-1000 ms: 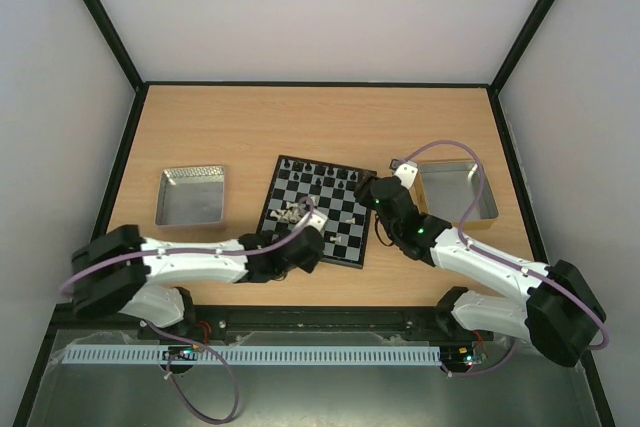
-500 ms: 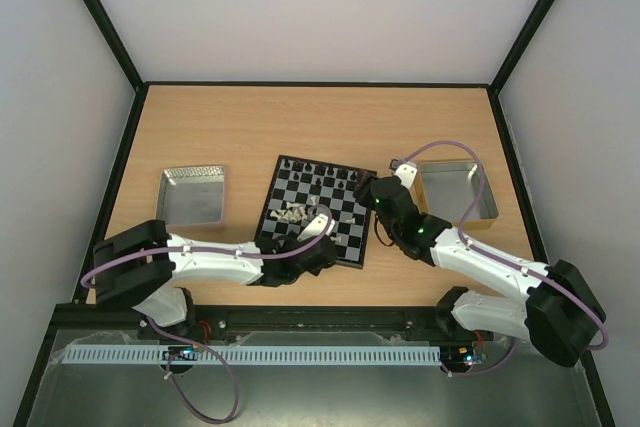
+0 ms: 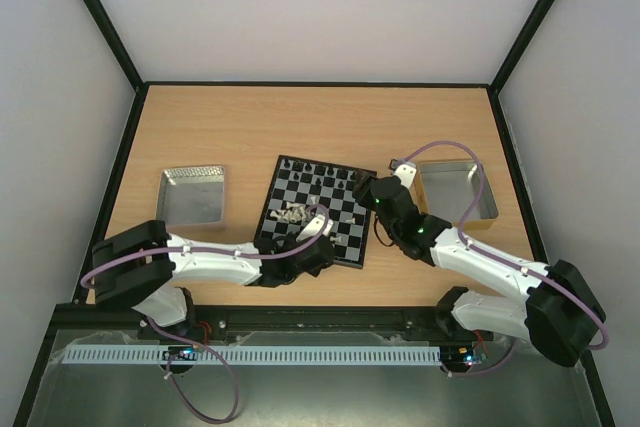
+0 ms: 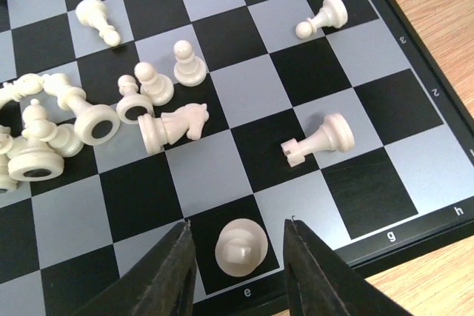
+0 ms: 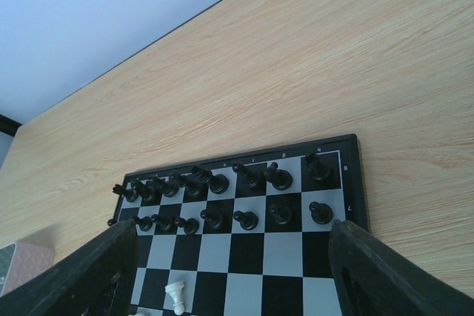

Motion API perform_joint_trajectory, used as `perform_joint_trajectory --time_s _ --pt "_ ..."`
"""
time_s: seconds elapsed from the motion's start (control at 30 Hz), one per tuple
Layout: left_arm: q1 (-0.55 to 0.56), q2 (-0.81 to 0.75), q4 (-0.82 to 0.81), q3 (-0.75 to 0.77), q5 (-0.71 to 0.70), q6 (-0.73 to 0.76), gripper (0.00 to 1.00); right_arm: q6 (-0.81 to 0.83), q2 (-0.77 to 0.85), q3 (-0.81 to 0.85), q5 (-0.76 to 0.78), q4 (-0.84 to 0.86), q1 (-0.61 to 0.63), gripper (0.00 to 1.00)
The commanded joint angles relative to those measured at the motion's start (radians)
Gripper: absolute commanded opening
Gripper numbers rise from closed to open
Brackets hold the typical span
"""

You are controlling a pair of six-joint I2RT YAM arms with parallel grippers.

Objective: Set up the chess pieces on the board
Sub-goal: Place the chess piece on the chessboard, then pick up the chess piece from the chessboard.

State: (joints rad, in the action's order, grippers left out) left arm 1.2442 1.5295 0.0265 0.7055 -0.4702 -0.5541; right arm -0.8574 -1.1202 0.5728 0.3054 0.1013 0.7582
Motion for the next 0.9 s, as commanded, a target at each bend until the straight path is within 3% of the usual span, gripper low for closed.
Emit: perform_joint_trajectory --time_s 0.0,0.27,0.5,0.87 --pt "-0.003 -0.054 0.027 -0.008 -0.05 0.004 0.37 -0.014 0.024 -0.002 0.005 -0.026 -0.005 0.69" --pt "-0.046 -0.186 0.041 0.005 -0.018 0.009 0.49 0.014 0.066 0.024 -0.043 -0.13 -0.005 0.7" --pt "-0.219 -0.382 -0.015 -0.028 0.116 -0.01 0.58 0.066 0.081 0.023 -0.166 -0.236 -0.005 0.69" --pt "-0.378 -0.644 0.114 -0.04 0.154 -0.087 0.66 0.103 -0.01 0.008 -0.26 -0.188 -0.005 0.67"
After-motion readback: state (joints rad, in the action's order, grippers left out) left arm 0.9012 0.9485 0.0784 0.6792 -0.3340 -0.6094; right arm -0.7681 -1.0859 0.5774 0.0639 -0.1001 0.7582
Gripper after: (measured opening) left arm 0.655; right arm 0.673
